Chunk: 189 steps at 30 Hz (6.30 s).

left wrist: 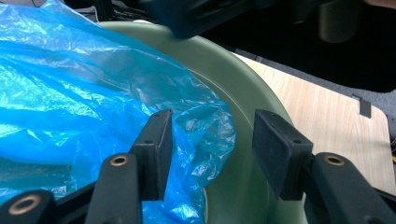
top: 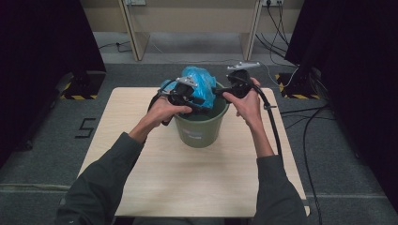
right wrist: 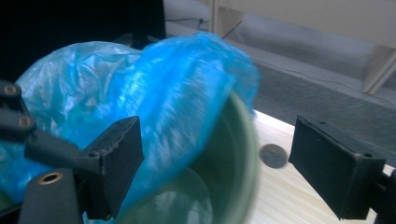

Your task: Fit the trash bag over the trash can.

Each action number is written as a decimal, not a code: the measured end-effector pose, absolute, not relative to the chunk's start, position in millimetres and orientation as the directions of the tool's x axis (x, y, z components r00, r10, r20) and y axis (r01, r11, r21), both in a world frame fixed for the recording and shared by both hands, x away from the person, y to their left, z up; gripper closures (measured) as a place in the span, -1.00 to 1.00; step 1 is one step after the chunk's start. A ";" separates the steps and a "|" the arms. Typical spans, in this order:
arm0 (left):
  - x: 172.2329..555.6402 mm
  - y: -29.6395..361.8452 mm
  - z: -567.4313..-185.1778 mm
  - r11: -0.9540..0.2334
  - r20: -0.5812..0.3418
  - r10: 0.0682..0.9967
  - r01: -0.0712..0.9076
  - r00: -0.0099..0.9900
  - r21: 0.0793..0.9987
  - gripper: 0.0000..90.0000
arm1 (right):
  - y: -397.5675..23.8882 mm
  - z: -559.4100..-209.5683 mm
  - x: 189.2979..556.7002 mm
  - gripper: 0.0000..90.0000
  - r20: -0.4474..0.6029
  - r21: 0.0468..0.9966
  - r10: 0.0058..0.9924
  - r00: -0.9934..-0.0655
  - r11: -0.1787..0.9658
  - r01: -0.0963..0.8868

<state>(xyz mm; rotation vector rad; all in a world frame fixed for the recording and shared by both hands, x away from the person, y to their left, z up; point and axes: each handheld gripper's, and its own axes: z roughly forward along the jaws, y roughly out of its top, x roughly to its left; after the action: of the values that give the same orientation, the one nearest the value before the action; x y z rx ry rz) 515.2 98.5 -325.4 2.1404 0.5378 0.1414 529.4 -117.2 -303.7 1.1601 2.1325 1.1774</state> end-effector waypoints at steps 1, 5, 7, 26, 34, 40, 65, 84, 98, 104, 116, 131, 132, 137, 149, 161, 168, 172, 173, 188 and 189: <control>514.4 98.7 -325.0 -0.502 -0.092 0.426 0.320 0.900 0.804 0.06 | -112.9 -303.8 532.5 -0.57 0.027 0.838 0.829 -0.558 0.286 0.465; 512.5 98.4 -326.2 -0.509 -0.080 0.417 0.305 0.905 0.805 0.06 | -95.6 -306.4 542.7 -0.36 0.015 0.817 0.805 -0.593 0.332 0.471; 510.6 99.1 -326.5 -0.524 -0.063 0.409 0.291 0.910 0.801 0.04 | -90.4 -309.7 547.3 -0.14 0.032 0.800 0.794 -0.608 0.344 0.492; 552.2 182.9 -312.7 -0.391 0.007 0.749 0.433 0.663 0.812 -0.41 | -81.3 -325.1 533.8 0.98 -0.061 0.689 0.639 -0.767 0.583 0.431; 573.5 183.4 -339.6 -0.343 -0.089 0.763 0.519 0.640 0.783 0.09 | -76.7 -328.1 530.7 0.48 -0.073 0.679 0.658 -0.749 0.583 0.446; 569.2 178.4 -332.0 -0.379 0.049 0.777 0.404 0.628 0.833 0.71 | -79.7 -317.6 529.8 0.13 -0.053 0.719 0.710 -0.702 0.515 0.466; 482.1 137.9 -334.9 -0.468 0.143 0.551 0.163 0.822 0.868 0.77 | -18.1 -287.3 569.0 -0.10 -0.002 0.764 0.774 -0.633 0.410 0.499; 529.8 196.7 -328.3 -0.257 -0.015 0.764 0.327 0.644 0.909 -0.29 | -59.7 -317.2 523.8 0.98 -0.219 0.556 0.610 -0.762 0.719 0.416; 555.5 171.7 -337.8 -0.364 0.129 0.752 0.244 0.647 0.899 0.79 | -58.8 -286.5 530.1 -0.17 -0.160 0.716 0.749 -0.643 0.537 0.447; 520.1 163.8 -332.1 -0.425 0.206 0.662 0.134 0.721 0.895 0.88 | -45.4 -266.8 548.7 -0.23 -0.087 0.790 0.778 -0.623 0.434 0.432; 498.2 156.1 -348.3 -0.441 0.189 0.607 0.129 0.772 0.888 0.84 | -22.3 -267.1 557.5 -0.31 0.039 0.833 0.739 -0.673 0.348 0.430; 502.7 208.5 -314.8 -0.173 -0.018 0.731 0.210 0.683 0.962 -0.34 | -42.2 -303.8 523.5 1.00 -0.147 0.673 0.574 -0.806 0.655 0.344; 509.2 213.5 -310.8 -0.136 -0.037 0.758 0.214 0.651 0.967 -0.42 | -44.7 -304.6 519.9 1.00 -0.163 0.666 0.565 -0.809 0.668 0.332; 519.3 211.6 -309.0 -0.079 -0.081 0.739 0.205 0.669 0.976 -0.03 | -55.5 -309.3 509.9 0.83 -0.157 0.657 0.568 -0.808 0.671 0.344; 486.2 162.1 -315.9 -0.322 0.184 0.598 0.024 0.780 0.947 0.82 | -69.0 -258.6 502.7 -0.07 -0.098 0.830 0.709 -0.698 0.445 0.336; 480.9 168.6 -313.4 -0.320 0.176 0.570 0.019 0.802 0.947 0.80 | -45.3 -255.1 524.6 0.05 -0.091 0.811 0.706 -0.703 0.462 0.359; 483.7 193.6 -315.9 -0.300 0.149 0.605 0.051 0.782 0.953 0.79 | -26.1 -278.9 530.8 0.07 -0.069 0.788 0.665 -0.744 0.494 0.367; 489.2 216.0 -318.3 -0.262 0.103 0.644 0.092 0.758 0.961 0.78 | -23.2 -287.1 524.2 0.05 -0.080 0.783 0.656 -0.750 0.507 0.360; 490.8 219.2 -318.5 -0.252 0.092 0.651 0.100 0.754 0.963 0.78 | -22.7 -288.0 520.7 0.04 -0.082 0.787 0.649 -0.756 0.507 0.351; 502.5 223.7 -317.6 -0.228 0.056 0.671 0.135 0.739 0.964 0.78 | -10.6 -311.3 517.8 0.75 -0.122 0.731 0.600 -0.791 0.593 0.337; 504.4 225.7 -318.3 -0.230 0.057 0.681 0.139 0.730 0.963 0.79 | -14.7 -309.2 516.7 0.83 -0.137 0.730 0.595 -0.792 0.601 0.326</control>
<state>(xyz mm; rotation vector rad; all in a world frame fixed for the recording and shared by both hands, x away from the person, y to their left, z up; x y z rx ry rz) 504.4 225.7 -318.3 1.7599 0.6491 0.5750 516.7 -14.7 -309.2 0.7411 2.4638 1.0158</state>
